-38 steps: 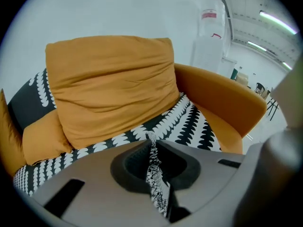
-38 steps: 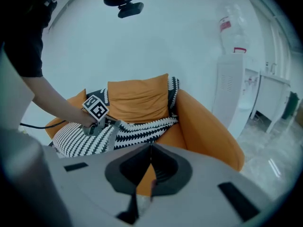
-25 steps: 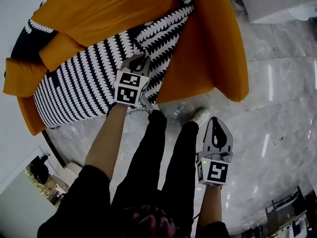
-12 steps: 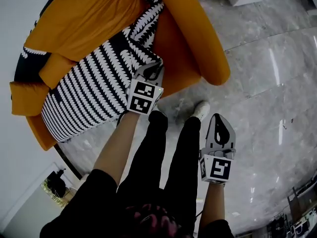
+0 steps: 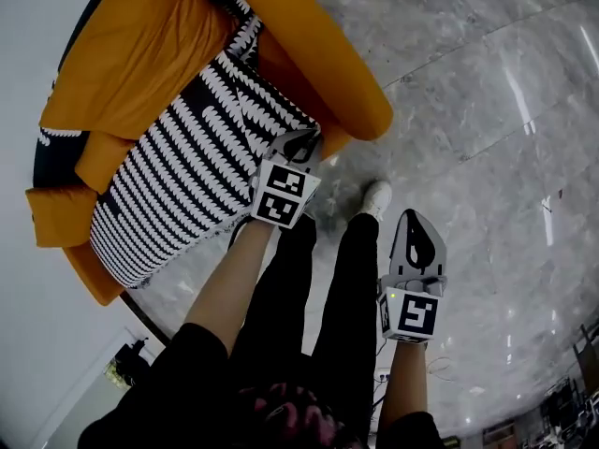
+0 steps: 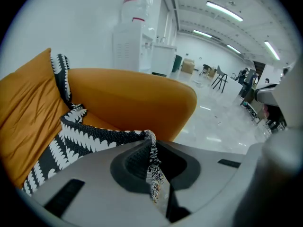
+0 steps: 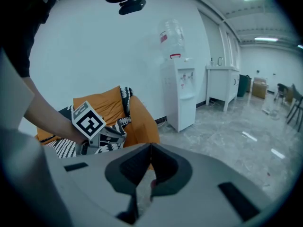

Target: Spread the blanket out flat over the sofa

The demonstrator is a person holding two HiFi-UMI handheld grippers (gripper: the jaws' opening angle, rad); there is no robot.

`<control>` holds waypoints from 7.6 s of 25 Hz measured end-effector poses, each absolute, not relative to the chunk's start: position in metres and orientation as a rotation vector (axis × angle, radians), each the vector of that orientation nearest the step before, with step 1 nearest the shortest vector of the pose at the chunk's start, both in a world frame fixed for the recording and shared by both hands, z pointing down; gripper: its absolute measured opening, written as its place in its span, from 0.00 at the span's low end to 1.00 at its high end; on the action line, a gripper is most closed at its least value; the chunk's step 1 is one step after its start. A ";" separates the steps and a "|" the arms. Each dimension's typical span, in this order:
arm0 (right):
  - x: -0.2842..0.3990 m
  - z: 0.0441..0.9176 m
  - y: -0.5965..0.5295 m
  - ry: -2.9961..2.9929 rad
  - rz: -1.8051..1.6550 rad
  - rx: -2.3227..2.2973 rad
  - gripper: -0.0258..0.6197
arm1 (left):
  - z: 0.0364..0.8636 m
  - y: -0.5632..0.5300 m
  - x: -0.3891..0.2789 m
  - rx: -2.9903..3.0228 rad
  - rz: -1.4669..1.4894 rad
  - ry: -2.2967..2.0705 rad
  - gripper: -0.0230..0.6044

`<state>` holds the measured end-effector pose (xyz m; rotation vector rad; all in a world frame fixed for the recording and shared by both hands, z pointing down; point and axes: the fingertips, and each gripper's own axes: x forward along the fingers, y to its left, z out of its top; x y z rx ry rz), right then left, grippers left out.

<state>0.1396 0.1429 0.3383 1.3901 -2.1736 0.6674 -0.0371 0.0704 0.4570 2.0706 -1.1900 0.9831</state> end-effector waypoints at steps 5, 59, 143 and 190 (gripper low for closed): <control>0.172 0.346 0.141 -2.150 0.703 1.431 0.07 | 0.470 0.074 0.011 2.104 1.020 -1.107 0.09; 0.277 0.443 0.170 -1.958 0.878 1.454 0.07 | 0.623 0.083 0.074 1.919 1.322 -1.102 0.09; -0.307 -0.044 0.220 -2.896 -0.029 0.520 0.07 | 0.020 0.327 -0.414 1.457 0.348 -2.382 0.05; -0.244 -0.137 0.167 -3.014 -0.241 0.665 0.07 | -0.109 0.293 -0.391 1.556 0.288 -2.657 0.05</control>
